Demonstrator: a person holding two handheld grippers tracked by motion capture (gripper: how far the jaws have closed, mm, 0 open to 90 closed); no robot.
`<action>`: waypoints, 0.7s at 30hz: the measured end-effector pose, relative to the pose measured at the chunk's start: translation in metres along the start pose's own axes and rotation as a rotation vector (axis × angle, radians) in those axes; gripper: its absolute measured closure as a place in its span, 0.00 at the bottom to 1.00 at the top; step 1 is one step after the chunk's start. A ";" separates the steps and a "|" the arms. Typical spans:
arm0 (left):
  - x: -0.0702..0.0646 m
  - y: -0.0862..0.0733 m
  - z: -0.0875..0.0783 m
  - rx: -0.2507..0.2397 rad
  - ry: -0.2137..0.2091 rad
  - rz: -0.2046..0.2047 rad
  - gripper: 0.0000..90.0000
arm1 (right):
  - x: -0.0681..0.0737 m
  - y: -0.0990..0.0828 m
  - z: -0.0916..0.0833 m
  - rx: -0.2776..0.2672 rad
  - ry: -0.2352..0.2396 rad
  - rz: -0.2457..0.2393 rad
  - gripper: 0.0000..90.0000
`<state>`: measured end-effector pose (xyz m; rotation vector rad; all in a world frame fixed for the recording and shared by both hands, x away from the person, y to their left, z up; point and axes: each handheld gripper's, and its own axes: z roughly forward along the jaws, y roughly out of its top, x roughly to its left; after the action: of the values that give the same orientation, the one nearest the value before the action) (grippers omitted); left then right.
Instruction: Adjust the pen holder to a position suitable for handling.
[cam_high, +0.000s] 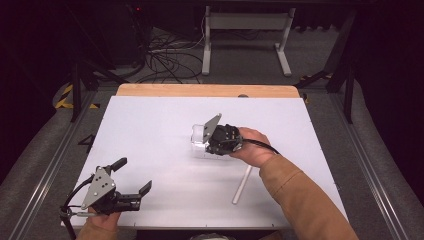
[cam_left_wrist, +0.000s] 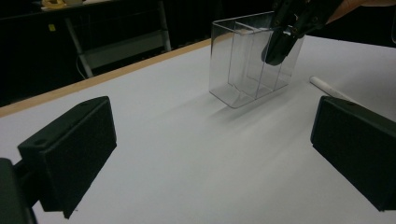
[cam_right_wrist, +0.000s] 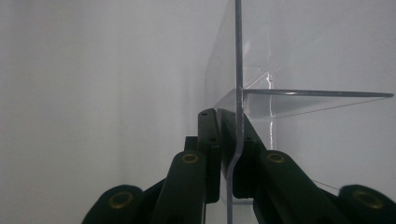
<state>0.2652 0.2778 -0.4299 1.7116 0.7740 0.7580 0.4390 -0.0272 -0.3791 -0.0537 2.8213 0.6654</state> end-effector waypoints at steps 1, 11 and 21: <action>0.000 0.000 0.000 0.002 0.000 0.001 0.01 | 0.002 0.002 0.002 0.005 0.013 -0.009 0.94; 0.000 0.000 0.000 0.001 -0.002 0.001 0.01 | 0.019 0.018 0.014 0.046 0.048 0.002 0.95; 0.000 0.000 -0.001 -0.002 -0.002 0.001 0.01 | 0.026 0.021 0.018 0.059 0.071 0.015 0.95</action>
<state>0.2647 0.2780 -0.4297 1.7107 0.7711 0.7572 0.4158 -0.0002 -0.3918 -0.0463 2.9109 0.5939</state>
